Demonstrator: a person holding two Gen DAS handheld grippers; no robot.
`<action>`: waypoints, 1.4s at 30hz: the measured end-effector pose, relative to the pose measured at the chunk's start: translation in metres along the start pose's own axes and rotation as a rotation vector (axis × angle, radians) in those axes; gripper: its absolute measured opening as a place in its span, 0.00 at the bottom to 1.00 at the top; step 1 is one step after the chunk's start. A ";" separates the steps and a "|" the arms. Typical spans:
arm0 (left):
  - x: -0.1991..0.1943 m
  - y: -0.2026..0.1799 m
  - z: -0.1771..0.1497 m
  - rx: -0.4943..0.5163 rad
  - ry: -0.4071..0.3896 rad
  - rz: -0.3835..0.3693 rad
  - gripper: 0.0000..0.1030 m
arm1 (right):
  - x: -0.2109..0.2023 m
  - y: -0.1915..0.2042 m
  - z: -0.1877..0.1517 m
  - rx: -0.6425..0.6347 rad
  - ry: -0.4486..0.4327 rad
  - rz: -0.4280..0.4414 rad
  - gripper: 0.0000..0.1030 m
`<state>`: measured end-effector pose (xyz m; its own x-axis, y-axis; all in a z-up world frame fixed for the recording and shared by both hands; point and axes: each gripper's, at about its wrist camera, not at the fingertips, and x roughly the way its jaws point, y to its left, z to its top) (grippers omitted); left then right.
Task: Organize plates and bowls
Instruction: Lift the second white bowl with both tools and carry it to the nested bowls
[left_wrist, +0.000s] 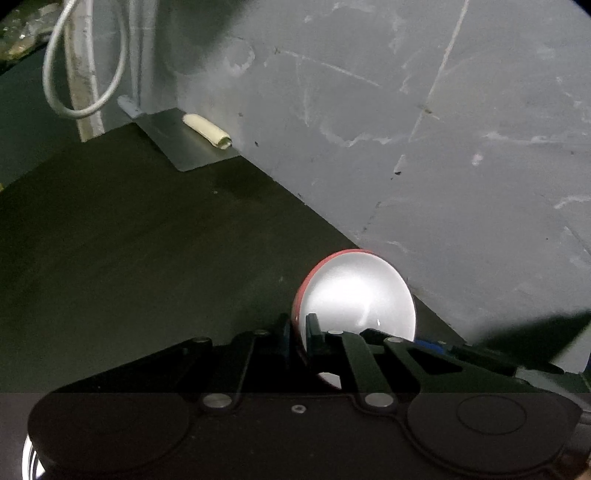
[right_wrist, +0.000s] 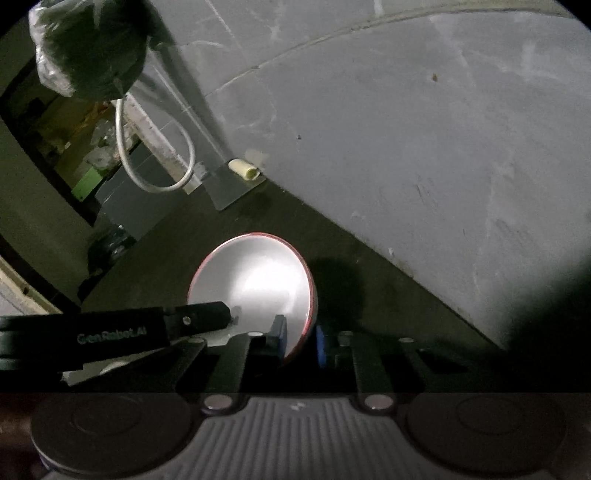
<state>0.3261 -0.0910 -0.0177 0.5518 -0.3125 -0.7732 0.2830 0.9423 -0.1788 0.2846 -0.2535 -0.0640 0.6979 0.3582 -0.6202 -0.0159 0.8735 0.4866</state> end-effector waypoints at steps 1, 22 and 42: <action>-0.005 -0.001 -0.003 -0.007 -0.007 0.006 0.06 | -0.003 0.001 -0.001 -0.006 0.004 0.006 0.16; -0.103 -0.025 -0.085 -0.205 -0.123 0.005 0.07 | -0.099 0.015 -0.032 -0.234 0.110 0.153 0.17; -0.173 -0.020 -0.132 -0.219 -0.208 -0.044 0.08 | -0.165 0.059 -0.068 -0.351 0.096 0.164 0.18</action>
<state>0.1215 -0.0401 0.0397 0.6978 -0.3502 -0.6248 0.1465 0.9237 -0.3540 0.1198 -0.2390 0.0257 0.5958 0.5172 -0.6144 -0.3769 0.8556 0.3549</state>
